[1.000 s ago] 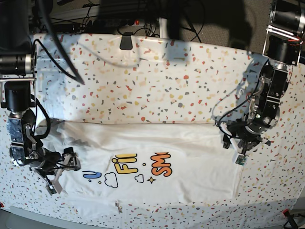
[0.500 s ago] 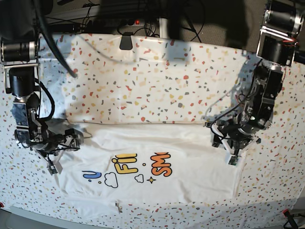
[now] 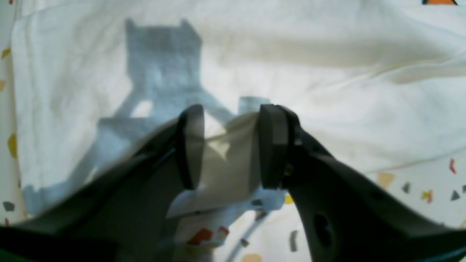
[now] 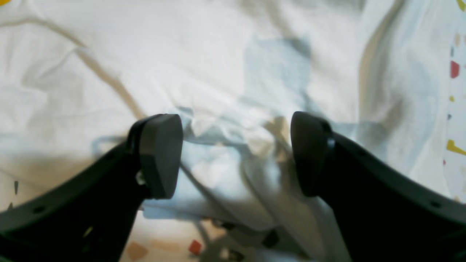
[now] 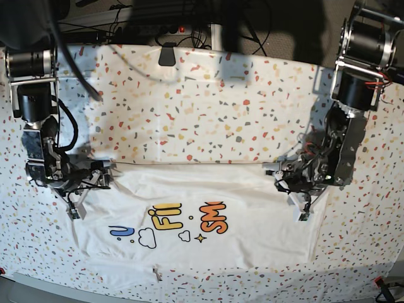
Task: Fold the T-shirt properly
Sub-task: 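Pull the folded edge back toward the robot with both grippers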
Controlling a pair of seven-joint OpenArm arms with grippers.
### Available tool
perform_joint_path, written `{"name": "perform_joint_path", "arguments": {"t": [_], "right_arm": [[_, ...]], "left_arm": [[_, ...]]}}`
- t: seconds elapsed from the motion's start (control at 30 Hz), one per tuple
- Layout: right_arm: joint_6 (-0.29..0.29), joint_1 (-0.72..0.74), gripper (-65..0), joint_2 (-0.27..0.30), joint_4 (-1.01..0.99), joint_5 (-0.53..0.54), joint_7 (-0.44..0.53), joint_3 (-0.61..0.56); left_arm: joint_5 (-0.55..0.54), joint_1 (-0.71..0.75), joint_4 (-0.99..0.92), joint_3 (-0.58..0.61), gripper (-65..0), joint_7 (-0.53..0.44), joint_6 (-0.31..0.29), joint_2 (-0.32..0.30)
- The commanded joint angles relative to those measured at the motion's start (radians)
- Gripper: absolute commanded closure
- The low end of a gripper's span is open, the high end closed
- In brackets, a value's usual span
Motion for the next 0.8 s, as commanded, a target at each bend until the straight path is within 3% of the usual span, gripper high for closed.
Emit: {"name": "perform_joint_path", "arguments": {"t": [0.0,0.2,0.47,0.77], "right_arm": [[-0.012,0.030,-46.0,0.007,0.000,0.004,0.014,0.007],[-0.013,0.019,-46.0,-0.011,-0.058,-0.029,0.010,0.007],[-0.012,-0.050,-46.0,-0.008,-0.043,-0.025,-0.022,0.007],[-0.012,-0.254,-46.0,-0.008,0.226,-0.017,-0.089,0.008]], "left_arm": [[-0.006,-0.025,0.005,-0.006,-24.0,-0.013,0.000,-0.008],[-0.050,-0.002,-0.056,-0.006,-24.0,-0.007,0.000,-0.008],[-0.049,0.024,-0.057,-0.006,-21.5,0.079,0.000,-0.009],[-0.048,0.066,-0.055,-0.006,-21.5,0.123,-0.001,-0.009]]}}
